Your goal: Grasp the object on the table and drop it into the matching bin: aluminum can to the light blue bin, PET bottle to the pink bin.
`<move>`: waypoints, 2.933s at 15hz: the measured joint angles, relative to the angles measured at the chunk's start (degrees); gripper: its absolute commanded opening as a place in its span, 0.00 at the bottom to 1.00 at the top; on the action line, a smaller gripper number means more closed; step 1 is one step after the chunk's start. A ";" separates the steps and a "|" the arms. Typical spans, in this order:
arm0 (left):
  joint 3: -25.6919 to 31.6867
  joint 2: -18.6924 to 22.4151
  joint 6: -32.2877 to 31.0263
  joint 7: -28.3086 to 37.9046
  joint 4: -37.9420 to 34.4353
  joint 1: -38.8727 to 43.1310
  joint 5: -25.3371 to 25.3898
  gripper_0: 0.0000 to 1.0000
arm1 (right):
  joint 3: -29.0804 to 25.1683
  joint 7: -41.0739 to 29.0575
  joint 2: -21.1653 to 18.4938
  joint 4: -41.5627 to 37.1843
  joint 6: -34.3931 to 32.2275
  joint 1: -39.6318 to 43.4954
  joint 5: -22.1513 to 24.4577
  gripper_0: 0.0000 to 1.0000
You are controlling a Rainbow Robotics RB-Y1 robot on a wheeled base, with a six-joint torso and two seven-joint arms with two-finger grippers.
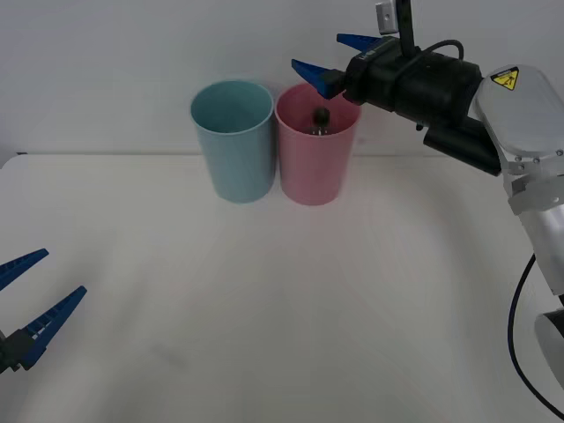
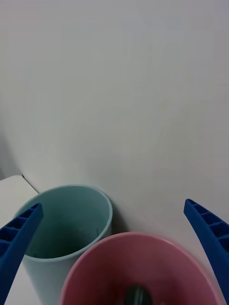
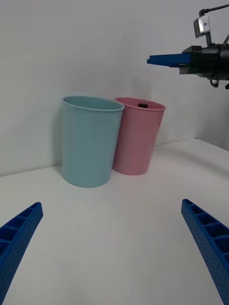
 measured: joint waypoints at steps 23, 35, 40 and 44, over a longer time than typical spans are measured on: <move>0.00 0.00 0.00 0.00 0.00 0.00 0.00 1.00 | -18.34 24.97 -7.77 -35.92 -21.27 51.19 -14.26 1.00; 0.00 0.00 0.00 0.00 0.00 0.00 0.00 1.00 | -31.51 26.05 -0.31 -35.80 -25.42 68.07 -20.85 1.00; 0.00 0.00 0.00 0.00 0.00 0.00 0.00 1.00 | -34.60 26.07 0.19 -31.34 -25.62 68.52 -22.79 1.00; 0.00 0.00 0.00 0.00 0.00 0.00 0.00 1.00 | -35.23 25.80 0.19 -30.84 -25.30 68.36 -22.81 1.00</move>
